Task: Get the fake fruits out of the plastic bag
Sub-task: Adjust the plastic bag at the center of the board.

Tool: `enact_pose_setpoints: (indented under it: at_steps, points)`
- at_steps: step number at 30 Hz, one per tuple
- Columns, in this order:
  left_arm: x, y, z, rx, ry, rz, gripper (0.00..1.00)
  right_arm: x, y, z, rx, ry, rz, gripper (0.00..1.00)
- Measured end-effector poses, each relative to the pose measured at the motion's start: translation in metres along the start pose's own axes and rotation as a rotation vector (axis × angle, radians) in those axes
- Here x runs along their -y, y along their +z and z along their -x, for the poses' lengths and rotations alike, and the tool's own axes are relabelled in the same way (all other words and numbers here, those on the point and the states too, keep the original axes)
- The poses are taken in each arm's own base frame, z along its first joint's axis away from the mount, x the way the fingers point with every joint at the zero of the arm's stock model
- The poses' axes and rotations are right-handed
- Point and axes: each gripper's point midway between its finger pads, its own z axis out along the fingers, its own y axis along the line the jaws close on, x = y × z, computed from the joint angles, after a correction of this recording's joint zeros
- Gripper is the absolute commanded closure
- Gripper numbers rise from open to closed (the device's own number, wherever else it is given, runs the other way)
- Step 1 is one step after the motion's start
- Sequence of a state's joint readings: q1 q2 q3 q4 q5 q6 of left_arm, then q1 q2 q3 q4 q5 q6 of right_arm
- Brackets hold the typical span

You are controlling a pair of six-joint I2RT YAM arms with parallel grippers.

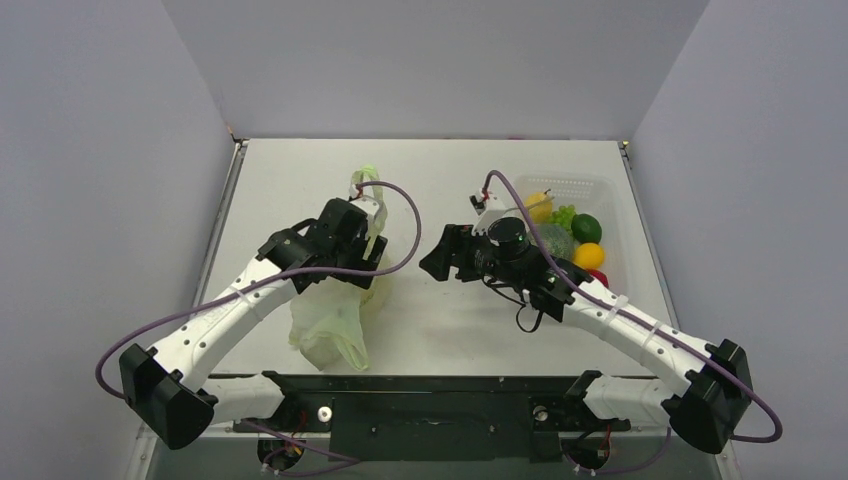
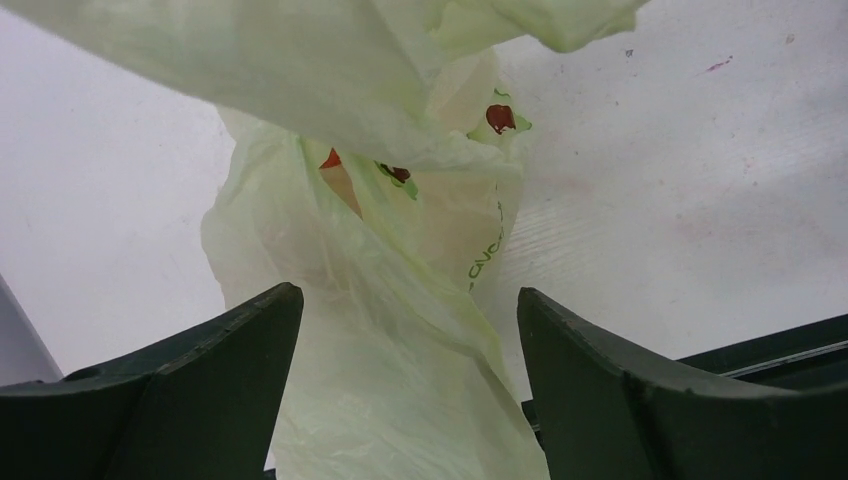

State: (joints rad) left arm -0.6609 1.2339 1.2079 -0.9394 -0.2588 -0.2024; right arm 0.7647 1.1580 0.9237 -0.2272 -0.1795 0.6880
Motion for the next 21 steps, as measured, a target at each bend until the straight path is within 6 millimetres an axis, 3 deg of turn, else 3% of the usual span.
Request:
enact_pose_setpoints:
  at_steps: [2,3,5,11,16,21]
  points:
    - [0.0,0.005,-0.002,0.01,0.029,-0.006,0.41,-0.008,0.001,-0.003,-0.005,-0.007,0.023,0.27]
    - [0.0,0.007,-0.004,0.014,0.043,-0.008,0.56,-0.012,0.003,-0.005,-0.011,-0.012,0.031,0.27]
    - [0.0,0.01,-0.008,0.026,0.067,-0.017,0.72,-0.017,0.008,-0.008,-0.027,-0.019,0.038,0.27]
    - [0.006,-0.005,-0.009,0.171,0.078,-0.107,0.97,-0.038,0.036,-0.019,-0.079,-0.031,0.071,0.28]
    - [0.0,-0.043,0.012,0.361,-0.017,-0.182,1.0,-0.062,0.055,-0.027,-0.086,0.032,0.138,0.29]
    - [0.005,-0.064,0.024,0.441,-0.196,-0.277,1.0,-0.095,0.058,-0.011,0.008,0.162,0.266,0.27]
